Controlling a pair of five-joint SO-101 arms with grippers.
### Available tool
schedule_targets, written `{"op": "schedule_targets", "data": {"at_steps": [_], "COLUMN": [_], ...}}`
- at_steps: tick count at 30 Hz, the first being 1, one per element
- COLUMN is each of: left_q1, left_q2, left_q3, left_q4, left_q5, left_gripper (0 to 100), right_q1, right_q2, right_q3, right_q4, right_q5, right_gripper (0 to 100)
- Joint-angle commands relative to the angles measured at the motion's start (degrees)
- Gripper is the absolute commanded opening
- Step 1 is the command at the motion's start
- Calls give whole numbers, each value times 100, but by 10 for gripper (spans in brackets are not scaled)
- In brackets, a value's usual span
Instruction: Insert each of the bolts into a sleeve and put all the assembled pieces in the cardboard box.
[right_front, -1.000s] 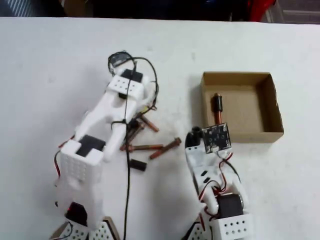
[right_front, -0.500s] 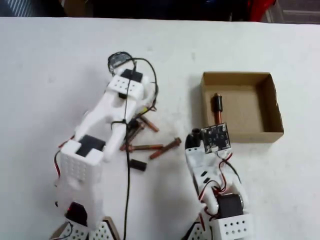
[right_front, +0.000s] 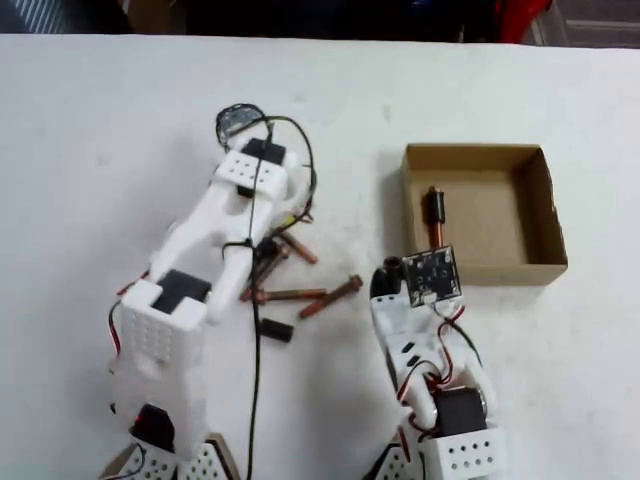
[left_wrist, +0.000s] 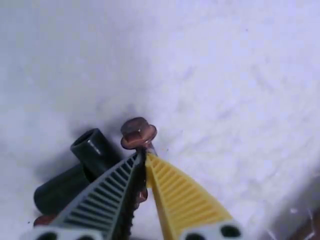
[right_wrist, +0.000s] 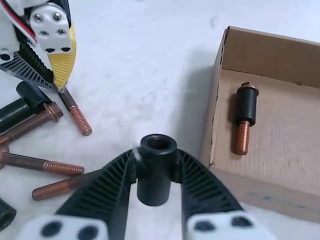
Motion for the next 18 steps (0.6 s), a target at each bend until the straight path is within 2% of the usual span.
{"op": "schedule_targets", "data": {"at_steps": [1,18], "left_q1": [48,75], "left_q2": [-365,-444], "left_q3": [-246,-360], "left_q4": [44,237], "left_q5": [53,26], "left_gripper": [28,28], "right_q1": [4,4], "right_q2": [-75,-75], "right_q3": [-44,-44], "right_q4": [13,13], "right_q5": [-53,-53], "right_gripper": [24,24]}}
